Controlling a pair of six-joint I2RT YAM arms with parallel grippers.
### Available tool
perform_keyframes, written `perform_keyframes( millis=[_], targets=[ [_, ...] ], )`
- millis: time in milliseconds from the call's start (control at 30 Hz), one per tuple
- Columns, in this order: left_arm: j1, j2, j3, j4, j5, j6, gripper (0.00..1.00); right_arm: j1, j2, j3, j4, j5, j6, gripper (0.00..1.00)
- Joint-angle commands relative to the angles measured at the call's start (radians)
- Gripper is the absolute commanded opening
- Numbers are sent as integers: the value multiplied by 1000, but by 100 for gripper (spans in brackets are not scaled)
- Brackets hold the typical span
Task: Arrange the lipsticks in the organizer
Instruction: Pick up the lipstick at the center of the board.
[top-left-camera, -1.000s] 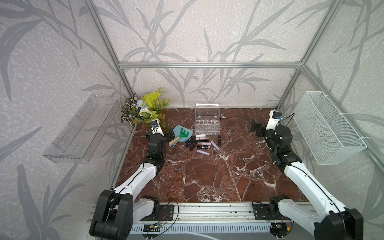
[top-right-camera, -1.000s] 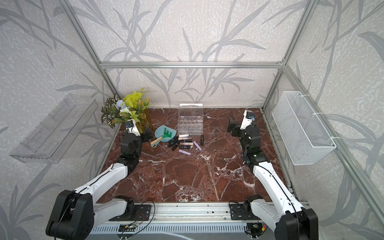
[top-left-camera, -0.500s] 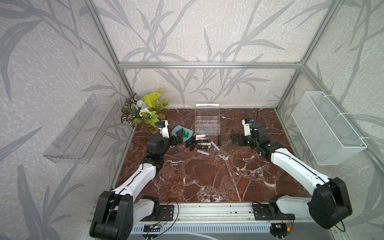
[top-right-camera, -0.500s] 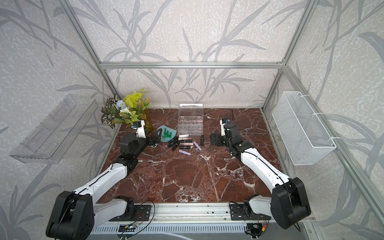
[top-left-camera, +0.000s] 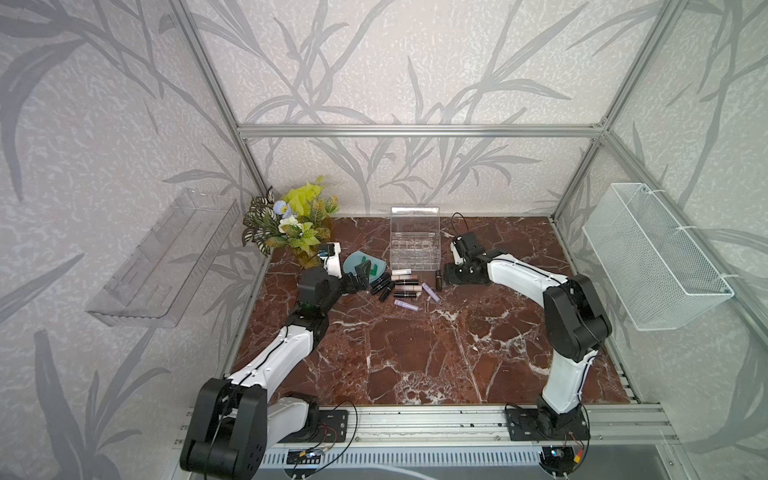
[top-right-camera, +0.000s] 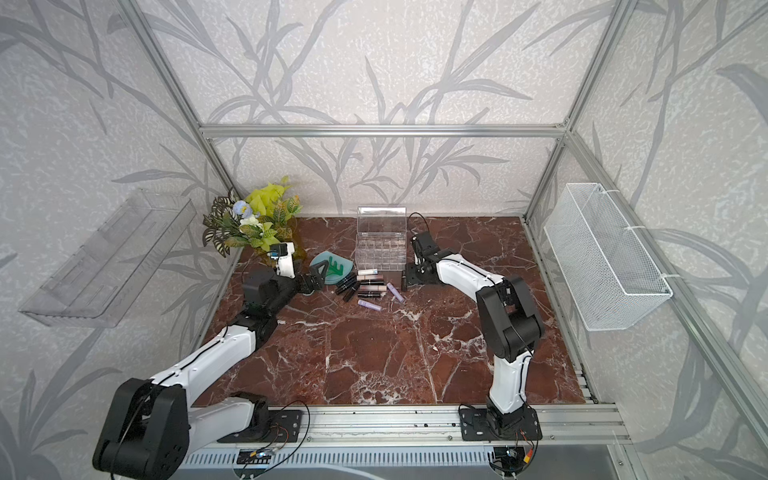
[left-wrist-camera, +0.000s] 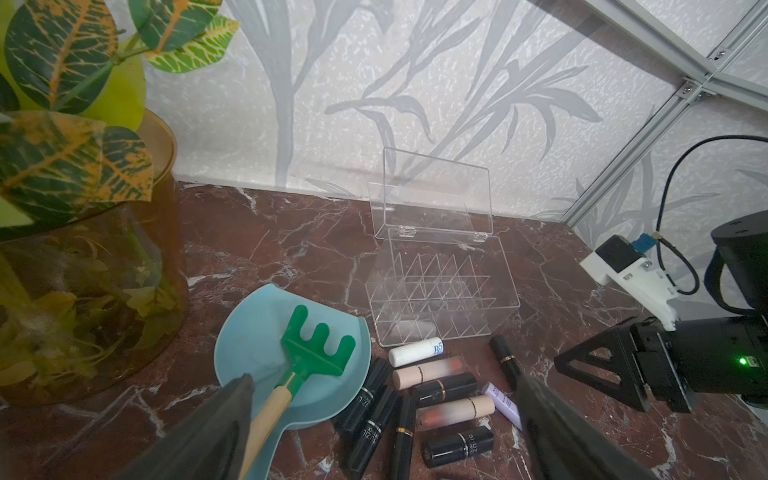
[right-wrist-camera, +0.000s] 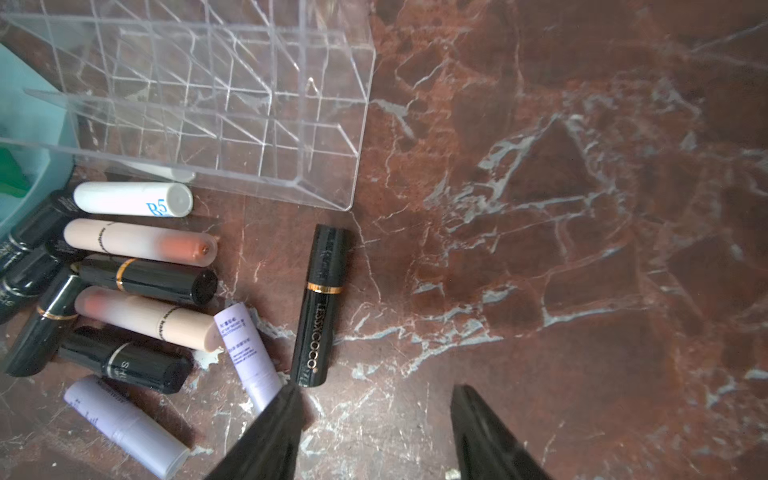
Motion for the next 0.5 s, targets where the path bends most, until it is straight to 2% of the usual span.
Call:
perform_keyframes(
  millis=[0, 467],
  targets=[
    [-4, 4, 36, 3, 12, 16, 100, 24, 19, 35, -48, 9, 4, 60],
    [-14, 10, 46, -8, 13, 21, 100, 46, 137, 112, -46, 16, 0, 56]
  ],
)
